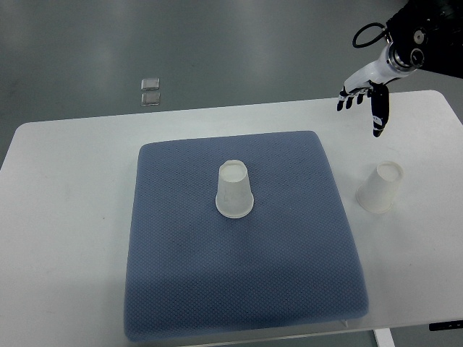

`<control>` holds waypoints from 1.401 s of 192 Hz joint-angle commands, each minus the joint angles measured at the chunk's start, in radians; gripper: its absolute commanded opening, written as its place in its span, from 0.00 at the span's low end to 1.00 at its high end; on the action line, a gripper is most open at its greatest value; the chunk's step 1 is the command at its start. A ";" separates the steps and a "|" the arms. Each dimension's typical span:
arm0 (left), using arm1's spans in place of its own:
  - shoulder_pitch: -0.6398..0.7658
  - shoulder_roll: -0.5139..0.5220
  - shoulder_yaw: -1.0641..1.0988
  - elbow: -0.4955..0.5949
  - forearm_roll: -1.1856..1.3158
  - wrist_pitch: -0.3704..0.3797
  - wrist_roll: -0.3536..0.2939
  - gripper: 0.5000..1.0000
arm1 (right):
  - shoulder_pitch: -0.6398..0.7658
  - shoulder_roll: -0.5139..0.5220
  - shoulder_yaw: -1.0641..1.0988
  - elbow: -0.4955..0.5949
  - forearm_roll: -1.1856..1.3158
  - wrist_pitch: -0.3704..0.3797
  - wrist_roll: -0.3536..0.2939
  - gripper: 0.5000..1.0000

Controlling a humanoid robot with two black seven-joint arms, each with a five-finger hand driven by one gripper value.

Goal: Stack paper cups
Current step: 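Move the right hand over the loose white paper cup beside the mat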

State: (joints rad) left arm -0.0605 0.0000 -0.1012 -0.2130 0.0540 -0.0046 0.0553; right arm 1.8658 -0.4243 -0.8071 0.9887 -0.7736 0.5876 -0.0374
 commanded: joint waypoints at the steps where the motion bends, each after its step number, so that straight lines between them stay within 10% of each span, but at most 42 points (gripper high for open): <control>1: 0.001 0.000 0.000 0.000 0.000 0.000 0.000 1.00 | 0.092 -0.076 -0.011 0.093 0.011 0.023 -0.013 0.86; 84: -0.001 0.000 0.001 -0.016 0.001 0.000 0.000 1.00 | 0.358 -0.412 -0.015 0.386 0.014 0.023 -0.015 0.86; 193: 0.001 0.000 0.006 -0.014 0.000 0.000 0.000 1.00 | 0.138 -0.344 -0.011 0.360 0.004 0.023 -0.061 0.86; 269: 0.001 0.000 0.006 -0.014 0.000 0.002 0.000 1.00 | -0.065 -0.291 0.006 0.309 0.016 -0.262 -0.065 0.85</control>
State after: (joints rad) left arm -0.0598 0.0000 -0.0952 -0.2270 0.0534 -0.0030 0.0551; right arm 1.8484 -0.7308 -0.8009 1.3106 -0.7595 0.3943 -0.1019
